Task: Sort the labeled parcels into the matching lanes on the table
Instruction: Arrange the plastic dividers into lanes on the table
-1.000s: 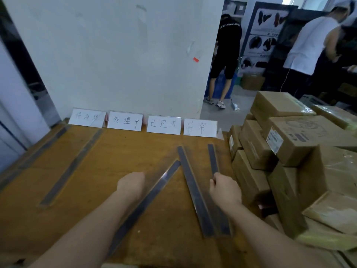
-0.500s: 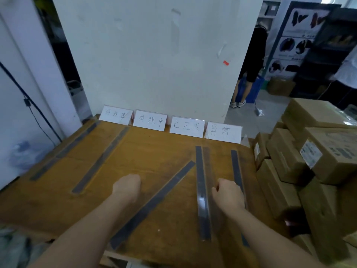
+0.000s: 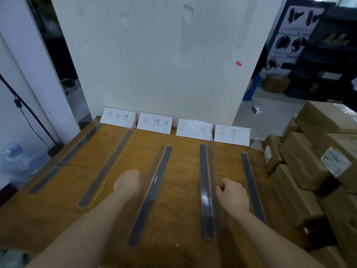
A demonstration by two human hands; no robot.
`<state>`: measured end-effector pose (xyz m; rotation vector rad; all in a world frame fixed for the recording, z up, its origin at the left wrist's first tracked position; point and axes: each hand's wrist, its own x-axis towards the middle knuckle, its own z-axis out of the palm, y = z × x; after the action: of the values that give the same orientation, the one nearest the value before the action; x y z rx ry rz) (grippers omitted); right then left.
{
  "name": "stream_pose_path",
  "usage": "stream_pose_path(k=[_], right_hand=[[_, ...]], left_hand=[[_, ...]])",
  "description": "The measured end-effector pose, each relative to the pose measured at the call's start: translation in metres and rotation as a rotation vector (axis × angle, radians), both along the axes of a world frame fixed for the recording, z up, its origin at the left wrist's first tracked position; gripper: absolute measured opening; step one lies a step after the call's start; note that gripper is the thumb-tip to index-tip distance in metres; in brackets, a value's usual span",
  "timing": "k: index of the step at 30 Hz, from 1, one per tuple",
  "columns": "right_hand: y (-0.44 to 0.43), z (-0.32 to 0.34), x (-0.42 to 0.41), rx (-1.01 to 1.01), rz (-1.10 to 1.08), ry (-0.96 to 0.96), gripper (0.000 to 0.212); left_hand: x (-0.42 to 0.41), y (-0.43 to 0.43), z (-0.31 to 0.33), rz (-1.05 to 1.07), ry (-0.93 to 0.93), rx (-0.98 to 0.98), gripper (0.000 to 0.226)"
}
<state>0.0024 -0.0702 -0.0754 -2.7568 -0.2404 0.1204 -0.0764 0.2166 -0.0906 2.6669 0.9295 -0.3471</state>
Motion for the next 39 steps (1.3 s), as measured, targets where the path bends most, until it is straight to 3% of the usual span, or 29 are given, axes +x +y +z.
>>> stream_pose_path(k=[5, 11, 19, 27, 39], right_hand=[[0.014, -0.005, 0.002, -0.024, -0.071, 0.017, 0.014], [0.025, -0.011, 0.008, -0.117, -0.131, 0.038, 0.017], [0.024, -0.015, 0.013, -0.089, -0.123, 0.087, 0.017], [0.002, -0.012, 0.014, -0.092, -0.148, 0.052, 0.022], [-0.012, -0.017, 0.018, -0.042, -0.115, 0.041, 0.018]], left_hand=[[0.015, 0.02, -0.005, -0.048, -0.049, -0.061, 0.013], [0.033, 0.035, -0.01, -0.074, -0.078, -0.155, 0.019], [0.029, 0.046, -0.003, -0.093, 0.157, -0.328, 0.012], [0.046, 0.026, -0.009, -0.12, 0.029, -0.214, 0.01], [0.064, 0.009, -0.014, -0.095, -0.017, -0.105, 0.011]])
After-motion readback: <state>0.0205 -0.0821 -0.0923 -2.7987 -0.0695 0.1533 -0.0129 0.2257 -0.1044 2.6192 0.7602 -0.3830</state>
